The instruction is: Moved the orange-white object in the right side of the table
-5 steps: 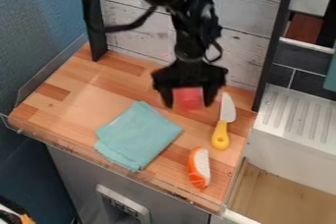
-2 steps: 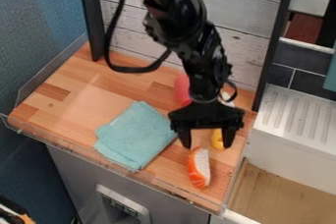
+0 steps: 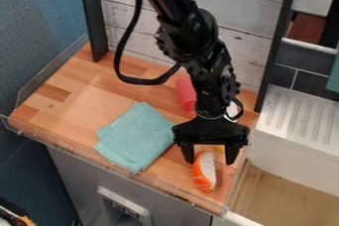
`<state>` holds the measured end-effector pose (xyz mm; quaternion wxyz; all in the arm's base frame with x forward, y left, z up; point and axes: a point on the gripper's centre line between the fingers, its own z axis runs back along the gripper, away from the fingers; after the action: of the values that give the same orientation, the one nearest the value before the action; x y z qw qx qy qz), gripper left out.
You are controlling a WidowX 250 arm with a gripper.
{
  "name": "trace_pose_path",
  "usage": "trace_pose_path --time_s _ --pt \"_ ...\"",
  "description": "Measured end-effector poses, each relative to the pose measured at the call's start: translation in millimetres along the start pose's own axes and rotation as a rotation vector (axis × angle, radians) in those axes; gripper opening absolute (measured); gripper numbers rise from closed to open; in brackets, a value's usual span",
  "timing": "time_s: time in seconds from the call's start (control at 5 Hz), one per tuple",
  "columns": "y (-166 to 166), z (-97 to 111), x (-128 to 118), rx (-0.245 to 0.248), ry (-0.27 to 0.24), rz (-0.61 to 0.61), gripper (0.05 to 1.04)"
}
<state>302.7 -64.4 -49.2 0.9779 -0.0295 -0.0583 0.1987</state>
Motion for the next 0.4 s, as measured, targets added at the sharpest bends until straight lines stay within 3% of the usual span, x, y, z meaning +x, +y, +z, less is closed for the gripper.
trace_pose_path --time_s 0.2,0.4 --pt "1.3 -8.7 -8.2 0.035 0.023 -0.011 0.964" --pt "-0.7 -11.9 -13.0 0.067 0.015 -0.013 0.683"
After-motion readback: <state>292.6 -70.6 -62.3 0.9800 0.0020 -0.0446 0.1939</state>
